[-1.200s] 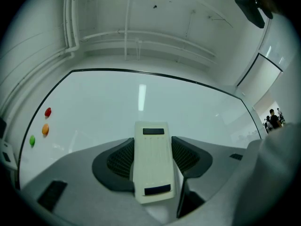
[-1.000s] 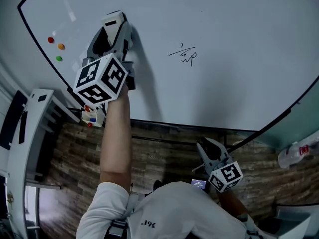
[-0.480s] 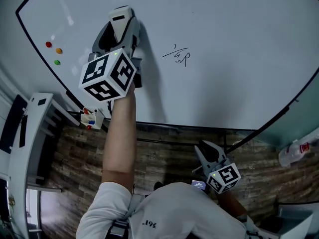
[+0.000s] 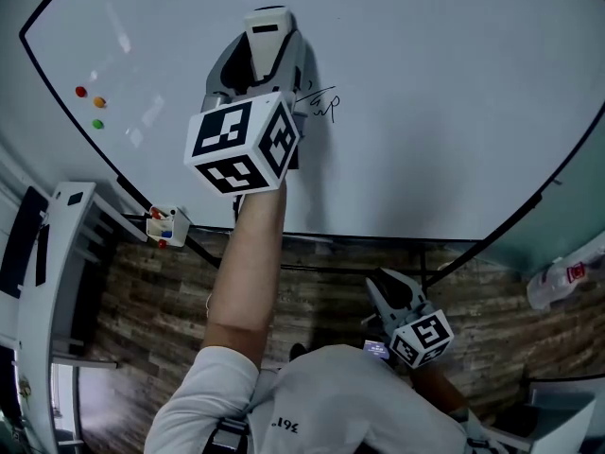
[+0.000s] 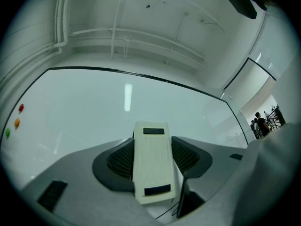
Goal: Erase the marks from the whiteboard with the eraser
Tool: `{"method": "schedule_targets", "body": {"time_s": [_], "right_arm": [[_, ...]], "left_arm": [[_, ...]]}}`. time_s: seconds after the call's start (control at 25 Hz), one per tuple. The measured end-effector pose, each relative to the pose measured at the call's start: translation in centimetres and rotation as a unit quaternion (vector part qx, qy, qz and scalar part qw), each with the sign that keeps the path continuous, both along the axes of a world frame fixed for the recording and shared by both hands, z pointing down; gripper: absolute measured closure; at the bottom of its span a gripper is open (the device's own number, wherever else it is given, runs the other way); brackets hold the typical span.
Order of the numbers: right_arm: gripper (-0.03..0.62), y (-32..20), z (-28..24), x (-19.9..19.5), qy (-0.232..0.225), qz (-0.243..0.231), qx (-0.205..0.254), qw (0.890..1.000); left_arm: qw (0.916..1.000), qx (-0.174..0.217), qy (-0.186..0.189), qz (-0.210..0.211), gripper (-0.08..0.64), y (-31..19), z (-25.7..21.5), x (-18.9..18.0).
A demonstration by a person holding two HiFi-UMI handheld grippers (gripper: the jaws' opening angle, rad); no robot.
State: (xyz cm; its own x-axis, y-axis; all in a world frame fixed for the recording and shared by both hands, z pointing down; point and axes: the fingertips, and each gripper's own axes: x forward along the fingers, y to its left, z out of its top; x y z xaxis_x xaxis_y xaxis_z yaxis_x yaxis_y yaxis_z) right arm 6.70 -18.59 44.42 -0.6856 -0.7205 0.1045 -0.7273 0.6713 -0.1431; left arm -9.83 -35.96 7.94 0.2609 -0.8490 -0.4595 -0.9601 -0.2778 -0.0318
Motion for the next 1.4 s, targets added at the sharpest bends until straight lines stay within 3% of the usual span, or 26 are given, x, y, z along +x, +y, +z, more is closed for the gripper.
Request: {"method": "schedule_targets", "body": {"time_s": [0.56, 0.84, 1.2, 1.4], "right_arm": [[0.494, 1.1, 1.0, 3.8, -0.003, 0.023, -0.012, 1.000], [0.494, 1.7, 1.3, 5.2, -0.001, 0.035, -0.016, 0.999], [0.494, 2.2, 1.8, 5.1, 0.003, 0.040, -0.028, 0.999], [0.494, 2.1, 2.3, 5.1, 0.004, 0.046, -0.033, 0.998]], "left_arm": [[0.9984, 0.009, -0.043, 0.035, 0.305, 0.4, 0.2, 10.8], [0.9977, 0.011, -0.050, 0.044, 0.305, 0.7, 0.9, 12.8], [0.9898, -0.025, -0.103, 0.095, 0.305, 1.8, 8.0, 19.7], [0.9893, -0.028, -0.117, 0.082, 0.305, 0.8, 10.4, 20.9]]}}
